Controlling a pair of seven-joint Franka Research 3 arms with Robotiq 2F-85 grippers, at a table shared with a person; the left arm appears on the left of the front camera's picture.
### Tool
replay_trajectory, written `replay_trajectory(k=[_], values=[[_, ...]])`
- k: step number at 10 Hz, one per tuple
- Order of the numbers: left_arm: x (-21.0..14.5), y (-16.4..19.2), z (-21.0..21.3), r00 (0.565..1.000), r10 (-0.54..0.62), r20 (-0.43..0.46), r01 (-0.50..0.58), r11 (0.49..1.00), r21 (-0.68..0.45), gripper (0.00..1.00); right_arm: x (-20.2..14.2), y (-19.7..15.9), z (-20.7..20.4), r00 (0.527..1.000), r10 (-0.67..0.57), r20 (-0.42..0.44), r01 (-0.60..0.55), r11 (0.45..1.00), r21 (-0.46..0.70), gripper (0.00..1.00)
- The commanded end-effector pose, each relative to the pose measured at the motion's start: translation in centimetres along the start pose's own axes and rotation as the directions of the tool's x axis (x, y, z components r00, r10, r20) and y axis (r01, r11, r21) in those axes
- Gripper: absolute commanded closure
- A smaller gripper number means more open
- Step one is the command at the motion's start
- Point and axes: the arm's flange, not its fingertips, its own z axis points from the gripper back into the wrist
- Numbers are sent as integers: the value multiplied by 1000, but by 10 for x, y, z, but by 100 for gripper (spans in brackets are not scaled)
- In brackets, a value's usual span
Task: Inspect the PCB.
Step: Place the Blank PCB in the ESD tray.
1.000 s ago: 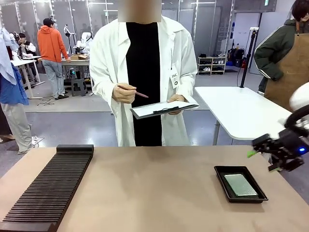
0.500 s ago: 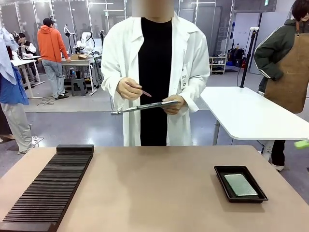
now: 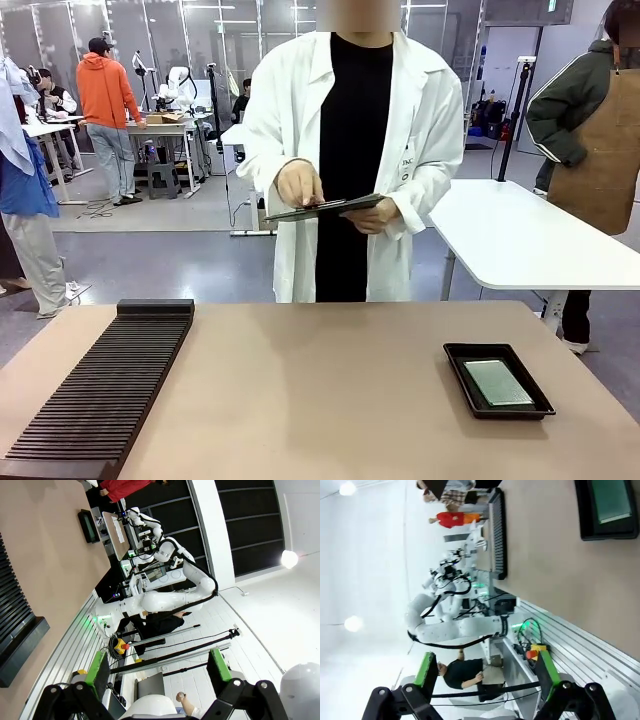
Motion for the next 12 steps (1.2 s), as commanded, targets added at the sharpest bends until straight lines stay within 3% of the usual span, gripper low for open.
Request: replay_trajectory(k=[1, 12], values=[[3, 0, 4, 1000, 5, -11, -5, 1000, 13, 0, -3, 13, 4, 1000, 8, 16, -8, 999, -53, 0], [3, 0, 4, 1000, 5, -11, -5, 1000, 13, 0, -3, 13, 4, 1000, 8, 16, -8, 999, -53, 0]])
